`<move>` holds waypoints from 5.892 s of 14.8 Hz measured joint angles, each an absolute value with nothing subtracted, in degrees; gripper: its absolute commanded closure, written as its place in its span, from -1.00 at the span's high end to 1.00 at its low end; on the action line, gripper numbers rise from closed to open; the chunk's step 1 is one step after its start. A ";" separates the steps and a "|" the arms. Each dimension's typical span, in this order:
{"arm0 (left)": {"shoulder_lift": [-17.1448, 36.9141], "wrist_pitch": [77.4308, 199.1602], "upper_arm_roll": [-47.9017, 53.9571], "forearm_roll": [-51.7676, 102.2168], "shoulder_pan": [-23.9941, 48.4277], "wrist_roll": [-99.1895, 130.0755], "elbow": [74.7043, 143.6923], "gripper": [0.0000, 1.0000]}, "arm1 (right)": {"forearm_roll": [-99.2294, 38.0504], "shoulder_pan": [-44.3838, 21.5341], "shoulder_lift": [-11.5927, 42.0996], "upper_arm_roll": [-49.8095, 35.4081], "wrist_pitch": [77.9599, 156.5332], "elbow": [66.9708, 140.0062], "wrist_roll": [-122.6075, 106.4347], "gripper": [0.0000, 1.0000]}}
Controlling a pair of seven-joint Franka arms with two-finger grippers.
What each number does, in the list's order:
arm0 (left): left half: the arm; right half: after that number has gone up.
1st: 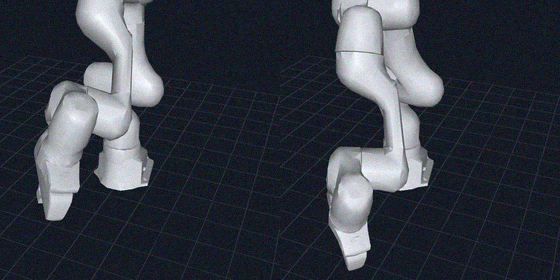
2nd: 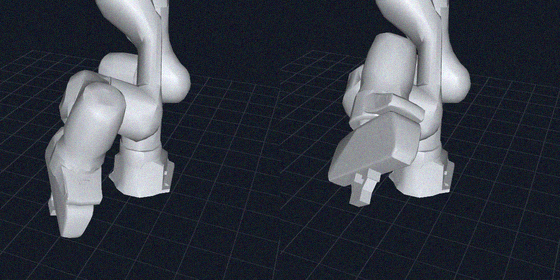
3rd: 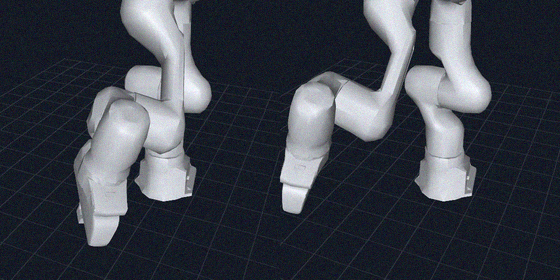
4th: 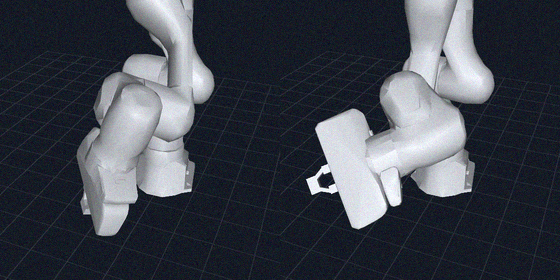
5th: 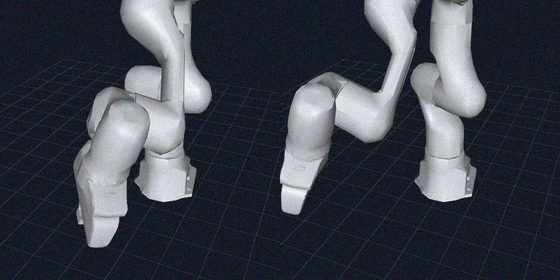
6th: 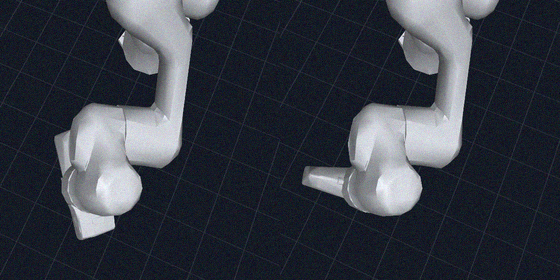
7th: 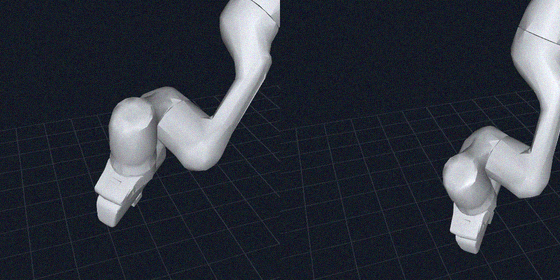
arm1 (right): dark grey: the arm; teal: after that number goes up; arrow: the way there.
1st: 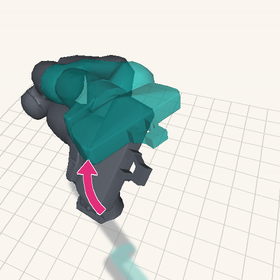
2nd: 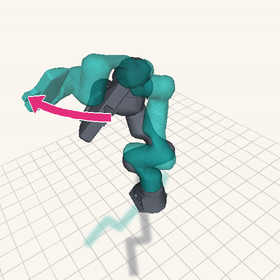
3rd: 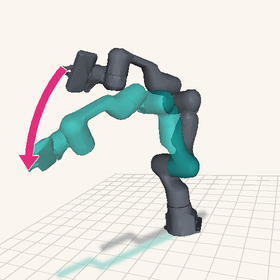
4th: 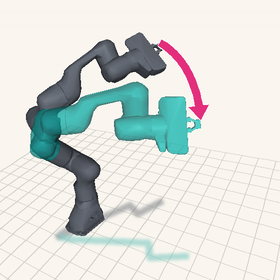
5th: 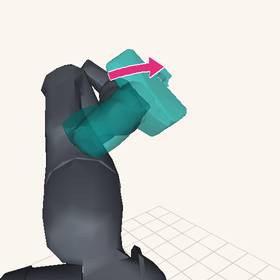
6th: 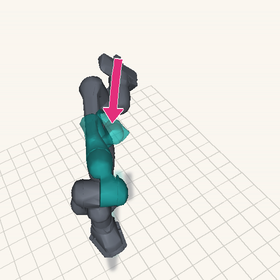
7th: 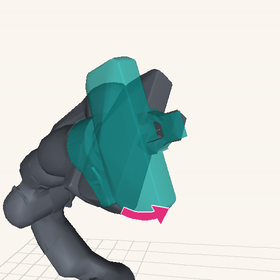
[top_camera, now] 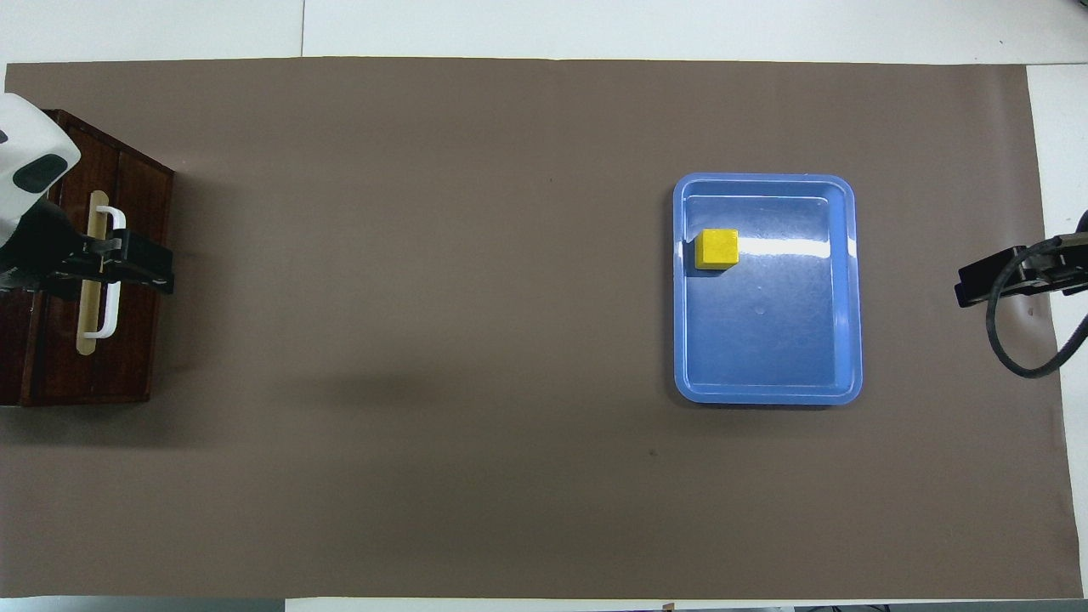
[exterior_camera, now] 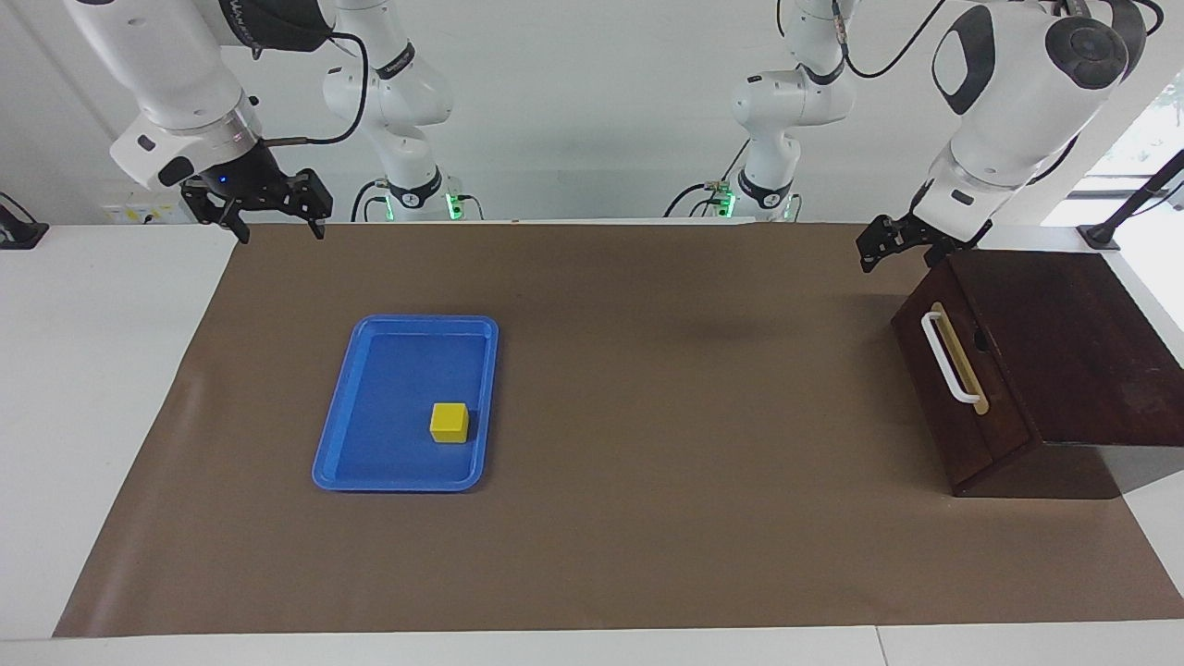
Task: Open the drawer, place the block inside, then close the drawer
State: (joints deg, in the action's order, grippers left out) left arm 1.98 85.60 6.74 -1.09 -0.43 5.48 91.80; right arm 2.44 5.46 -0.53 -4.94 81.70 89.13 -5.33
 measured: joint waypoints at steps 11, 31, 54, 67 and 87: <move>1.24 97.83 6.32 -4.20 0.65 3.24 97.68 1.00 | 2.44 5.48 -0.53 -4.99 82.16 89.17 -6.29 1.00; 5.09 124.21 5.38 -24.20 -2.44 -2.46 116.63 1.00 | -37.95 10.03 14.56 -4.48 107.27 108.80 55.27 1.00; 6.54 111.19 6.21 -7.78 13.40 19.92 106.19 1.00 | -50.62 7.51 27.52 -4.97 117.11 104.82 52.88 1.00; 6.77 107.12 7.22 1.77 21.24 90.03 97.03 1.00 | -50.75 6.07 27.59 -4.99 118.22 105.34 52.88 -1.00; 9.70 130.69 6.57 12.07 24.35 117.50 103.31 1.00 | -49.97 -13.72 18.90 -5.54 116.93 92.84 83.32 -1.00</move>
